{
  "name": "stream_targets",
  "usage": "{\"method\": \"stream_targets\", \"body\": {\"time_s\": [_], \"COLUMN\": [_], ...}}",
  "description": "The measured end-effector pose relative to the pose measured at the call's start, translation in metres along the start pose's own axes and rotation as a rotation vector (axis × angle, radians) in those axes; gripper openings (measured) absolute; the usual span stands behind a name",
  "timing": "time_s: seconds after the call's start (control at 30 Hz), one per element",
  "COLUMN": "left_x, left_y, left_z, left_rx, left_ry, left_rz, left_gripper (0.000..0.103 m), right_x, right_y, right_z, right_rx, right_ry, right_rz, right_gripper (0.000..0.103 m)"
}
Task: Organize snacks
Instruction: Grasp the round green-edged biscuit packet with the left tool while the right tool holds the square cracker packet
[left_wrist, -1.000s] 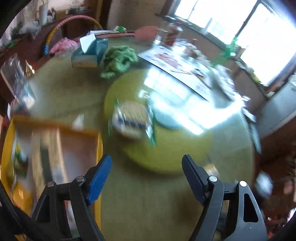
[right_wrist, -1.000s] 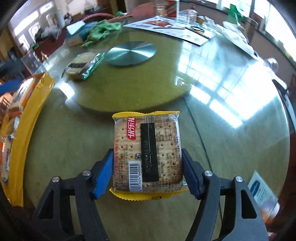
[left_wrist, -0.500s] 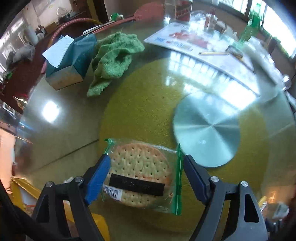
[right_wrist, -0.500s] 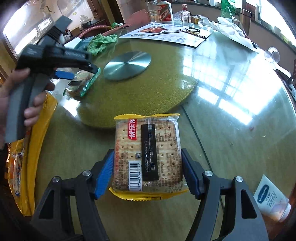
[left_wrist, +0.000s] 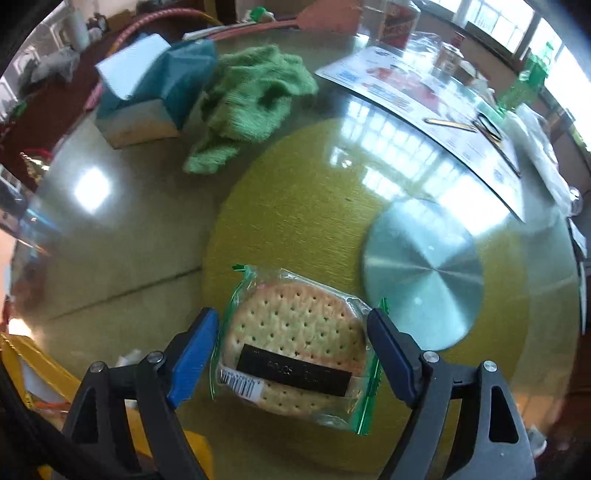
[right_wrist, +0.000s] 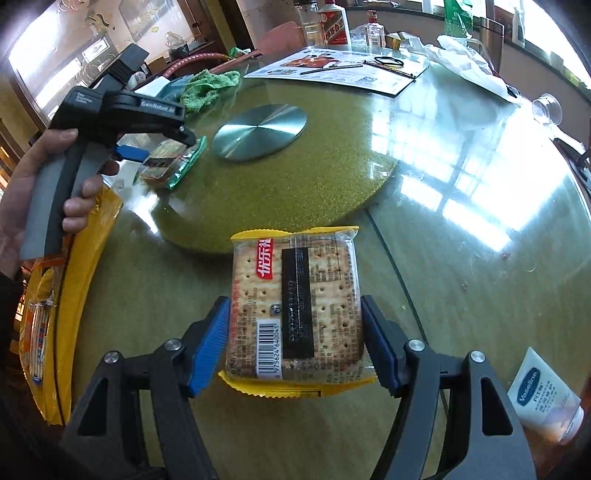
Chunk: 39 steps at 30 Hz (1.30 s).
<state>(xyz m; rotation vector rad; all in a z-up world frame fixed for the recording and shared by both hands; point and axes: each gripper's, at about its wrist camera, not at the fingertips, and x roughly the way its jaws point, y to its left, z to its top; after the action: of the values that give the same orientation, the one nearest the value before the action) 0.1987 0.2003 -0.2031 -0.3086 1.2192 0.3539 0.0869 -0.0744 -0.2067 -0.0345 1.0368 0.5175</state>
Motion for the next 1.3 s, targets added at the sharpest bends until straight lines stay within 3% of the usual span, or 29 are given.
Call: {"method": "stream_targets", "body": {"time_s": [0.13,0.33,0.47,0.57,0.63,0.7,0.73,0.77,0.8,0.87,0.9,0.93,1.0,1.07,1.2,1.3], "left_x": [0.0,-0.008,-0.022,-0.027,-0.04,-0.051,-0.053,-0.05,-0.046,-0.049,-0.052,-0.055,-0.067,-0.072,-0.056,-0.05], "left_y": [-0.005,-0.014,-0.028,-0.032,-0.043,-0.05,-0.056,-0.059,-0.055,-0.045,-0.039,-0.035,-0.029,-0.029,-0.051,-0.072], "left_z": [-0.008,-0.029,-0.055,-0.071,-0.078,-0.087,-0.093,-0.096,-0.101,-0.104,-0.104,-0.104,-0.102,-0.097,-0.093,-0.093], "left_rx": [-0.044,-0.025,0.074,0.044,0.07,0.097,0.139,0.165,0.158,0.123,0.105,0.094,0.087,0.067,0.074,0.088], "left_ry": [0.004,-0.036,-0.066,-0.024,-0.045,-0.041,-0.046,-0.041,-0.031,-0.042,-0.04,-0.038,-0.072,-0.102,-0.039,-0.039], "left_rz": [-0.031,-0.029,0.008,-0.07,-0.098,-0.136,-0.127,-0.107,-0.107,-0.18,-0.209,-0.22,-0.219,-0.214,-0.222,-0.215], "left_gripper": [0.081,0.076,0.074,0.071,0.038,0.025,0.015,0.012,0.012,0.013,0.023,0.047,0.078,0.079,0.079,0.079], "right_x": [0.0,0.0,-0.001,-0.003,-0.005,-0.006,-0.008,-0.008,-0.009,-0.01,-0.01,-0.011,-0.013,-0.015,-0.017,-0.021], "right_y": [0.0,0.001,0.001,-0.002,-0.005,-0.008,-0.009,-0.009,-0.009,-0.008,-0.008,-0.007,-0.007,-0.008,-0.017,-0.032], "right_z": [0.001,0.001,-0.001,-0.003,-0.005,-0.008,-0.01,-0.011,-0.012,-0.014,-0.015,-0.017,-0.021,-0.024,-0.026,-0.027], "right_rx": [-0.002,-0.014,-0.011,0.004,0.013,0.023,0.028,0.025,0.026,0.028,0.025,0.026,0.024,0.034,0.07,0.111], "right_ry": [0.001,0.003,0.008,0.008,0.004,0.006,0.005,0.006,0.011,0.021,0.023,0.025,0.026,0.024,0.014,-0.002], "right_rz": [-0.002,-0.005,-0.011,-0.018,-0.023,-0.032,-0.032,-0.035,-0.043,-0.045,-0.045,-0.043,-0.039,-0.034,-0.028,-0.057], "right_gripper": [0.07,0.07,0.07,0.07,0.07,0.07,0.07,0.07,0.07,0.07,0.07,0.07,0.07,0.07,0.07,0.07]}}
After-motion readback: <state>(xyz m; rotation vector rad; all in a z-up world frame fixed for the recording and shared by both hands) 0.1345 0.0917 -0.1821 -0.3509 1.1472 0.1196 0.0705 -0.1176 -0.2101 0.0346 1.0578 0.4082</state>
